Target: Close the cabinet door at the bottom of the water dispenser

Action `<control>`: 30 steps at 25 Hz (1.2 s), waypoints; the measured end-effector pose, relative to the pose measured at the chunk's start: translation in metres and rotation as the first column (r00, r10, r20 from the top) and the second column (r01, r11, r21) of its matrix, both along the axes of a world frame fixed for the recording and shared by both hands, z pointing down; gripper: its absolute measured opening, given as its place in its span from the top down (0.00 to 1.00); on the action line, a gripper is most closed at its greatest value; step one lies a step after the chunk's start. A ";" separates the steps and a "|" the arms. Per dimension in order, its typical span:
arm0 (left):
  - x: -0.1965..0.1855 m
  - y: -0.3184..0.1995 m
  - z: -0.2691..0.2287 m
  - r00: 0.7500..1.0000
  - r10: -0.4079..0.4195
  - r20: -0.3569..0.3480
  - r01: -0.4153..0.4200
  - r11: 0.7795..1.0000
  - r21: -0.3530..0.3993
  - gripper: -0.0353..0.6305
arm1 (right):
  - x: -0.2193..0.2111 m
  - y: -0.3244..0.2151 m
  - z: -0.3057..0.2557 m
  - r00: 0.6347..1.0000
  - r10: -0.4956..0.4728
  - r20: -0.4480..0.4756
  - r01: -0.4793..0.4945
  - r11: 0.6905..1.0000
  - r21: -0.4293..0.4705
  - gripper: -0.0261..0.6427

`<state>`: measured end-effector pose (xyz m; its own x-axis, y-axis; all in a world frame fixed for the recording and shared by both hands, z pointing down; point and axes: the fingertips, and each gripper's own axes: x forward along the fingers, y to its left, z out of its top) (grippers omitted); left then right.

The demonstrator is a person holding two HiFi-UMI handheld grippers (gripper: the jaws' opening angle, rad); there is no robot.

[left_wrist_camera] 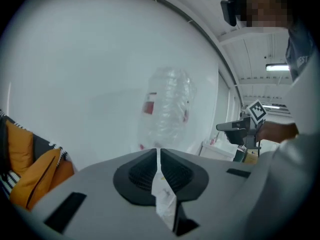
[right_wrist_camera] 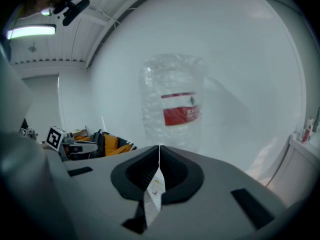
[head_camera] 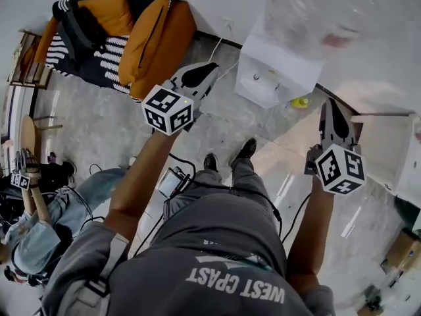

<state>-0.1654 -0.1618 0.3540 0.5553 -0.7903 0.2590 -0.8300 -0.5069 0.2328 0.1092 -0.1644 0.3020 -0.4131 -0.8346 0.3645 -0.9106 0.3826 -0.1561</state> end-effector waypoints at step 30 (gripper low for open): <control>-0.005 0.137 -0.217 0.996 0.060 0.062 -0.079 0.916 0.393 0.89 | -0.043 0.119 -0.151 0.983 -0.170 -0.063 0.181 0.945 0.274 0.92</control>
<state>-0.1703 -0.0248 0.1368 0.6075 -0.7934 -0.0385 -0.7943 -0.6064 -0.0367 0.0663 -0.0452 0.1513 -0.5523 -0.8205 0.1472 -0.8284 0.5600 0.0128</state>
